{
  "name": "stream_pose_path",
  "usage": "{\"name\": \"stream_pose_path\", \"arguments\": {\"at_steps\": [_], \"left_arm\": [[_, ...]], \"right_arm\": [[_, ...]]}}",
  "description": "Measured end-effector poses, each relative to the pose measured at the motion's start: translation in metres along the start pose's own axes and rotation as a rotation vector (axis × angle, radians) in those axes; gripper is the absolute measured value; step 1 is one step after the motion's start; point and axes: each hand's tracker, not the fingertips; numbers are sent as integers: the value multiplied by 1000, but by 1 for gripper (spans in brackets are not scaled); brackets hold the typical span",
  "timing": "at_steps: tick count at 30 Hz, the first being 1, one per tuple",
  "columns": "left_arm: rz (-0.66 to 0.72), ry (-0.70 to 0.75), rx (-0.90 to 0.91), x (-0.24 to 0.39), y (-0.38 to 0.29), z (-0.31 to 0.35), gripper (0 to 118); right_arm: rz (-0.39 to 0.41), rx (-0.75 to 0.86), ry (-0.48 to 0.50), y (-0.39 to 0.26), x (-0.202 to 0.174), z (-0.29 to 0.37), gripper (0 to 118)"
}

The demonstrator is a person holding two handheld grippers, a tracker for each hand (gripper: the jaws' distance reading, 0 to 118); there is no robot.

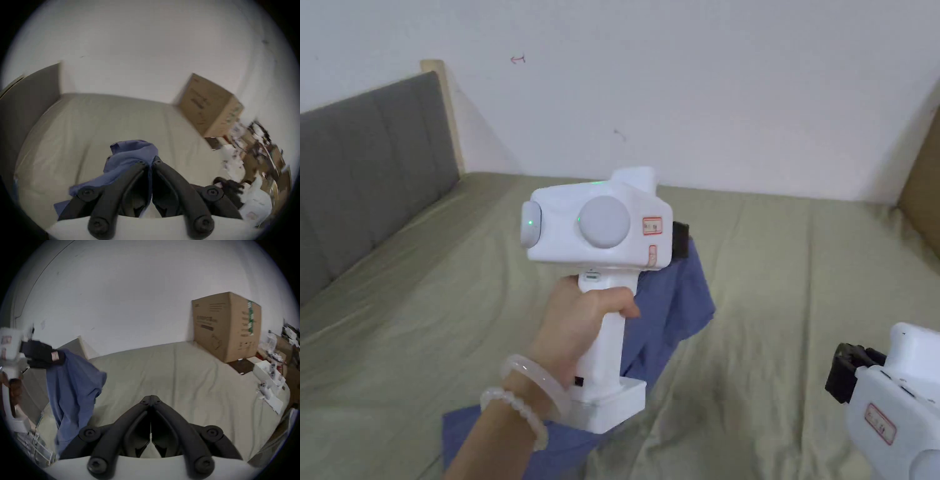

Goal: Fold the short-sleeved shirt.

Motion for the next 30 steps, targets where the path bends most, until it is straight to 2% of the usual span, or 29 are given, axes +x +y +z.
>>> {"name": "stream_pose_path", "arguments": {"at_steps": [3,5,7,9,11,13,17,21,23,26,27,28,29,30], "left_arm": [[-66,-100,28,55,9,-12,1],[-26,-176,-4,78,2,-23,2],[-51,-231,-32,97,-19,-40,1],[-94,-219,-120,112,-53,-64,1],[-61,-254,-268,120,-103,-95,1],[-40,-277,-399,125,-155,-121,1],[-145,-233,-623,142,-246,-150,1],[-201,-176,-610,147,-272,-152,2],[-191,-186,-606,141,-274,-154,6],[-180,-188,-617,137,-270,-155,52],[-175,-192,-614,133,-268,-155,76],[-154,-209,-616,131,-264,-154,92],[-133,-216,-619,130,-259,-151,102],[-121,-219,-617,128,-255,-149,104]], "right_arm": [[-45,31,-79,9,36,15,0],[-60,53,-132,12,60,26,0],[-75,56,-194,14,81,34,0],[-95,58,-222,13,98,41,0],[-115,51,-251,9,112,44,0],[-127,36,-271,4,115,46,0],[-125,-11,-281,-8,120,39,0],[-95,-52,-269,-18,115,29,0],[-93,-70,-254,-21,111,23,0],[-91,-89,-231,-24,104,16,0],[-85,-94,-225,-25,102,14,0],[-75,-98,-219,-25,99,13,0],[-65,-103,-212,-26,96,12,0],[-56,-105,-207,-26,94,11,0]]}}
